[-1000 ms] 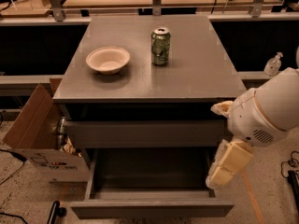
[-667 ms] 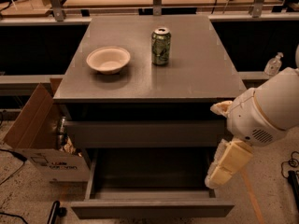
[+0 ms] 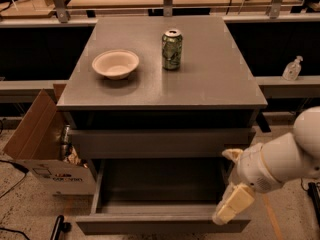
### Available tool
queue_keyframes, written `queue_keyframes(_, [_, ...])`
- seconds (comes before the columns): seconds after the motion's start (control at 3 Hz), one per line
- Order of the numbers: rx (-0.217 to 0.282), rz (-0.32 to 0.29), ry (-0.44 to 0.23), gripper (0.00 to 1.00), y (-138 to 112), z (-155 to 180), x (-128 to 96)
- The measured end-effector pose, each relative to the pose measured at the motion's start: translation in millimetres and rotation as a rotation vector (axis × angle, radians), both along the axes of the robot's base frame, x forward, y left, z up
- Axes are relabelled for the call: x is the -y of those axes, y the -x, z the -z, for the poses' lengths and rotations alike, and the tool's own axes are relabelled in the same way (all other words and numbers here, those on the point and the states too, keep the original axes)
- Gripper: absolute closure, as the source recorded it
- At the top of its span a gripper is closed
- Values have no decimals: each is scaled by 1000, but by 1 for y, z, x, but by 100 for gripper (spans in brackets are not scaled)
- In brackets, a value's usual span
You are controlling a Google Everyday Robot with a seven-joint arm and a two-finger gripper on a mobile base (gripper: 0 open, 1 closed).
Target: Close middle drawer
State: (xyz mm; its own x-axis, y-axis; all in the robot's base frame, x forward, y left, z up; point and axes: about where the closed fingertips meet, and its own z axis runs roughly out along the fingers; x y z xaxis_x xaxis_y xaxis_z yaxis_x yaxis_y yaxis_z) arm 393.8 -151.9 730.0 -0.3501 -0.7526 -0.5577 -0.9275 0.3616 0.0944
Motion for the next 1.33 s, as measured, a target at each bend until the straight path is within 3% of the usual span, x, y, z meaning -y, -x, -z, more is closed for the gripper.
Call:
queue_keyframes(0.33, [46, -39, -88, 0, 6, 57, 3])
queue_keyframes(0.67, [93, -108, -109, 0, 10, 76, 6])
queue_keyframes(1.0, [109, -111, -101, 0, 8, 99, 1])
queue_keyframes(1.33, [178, -137, -98, 18, 10, 157, -8])
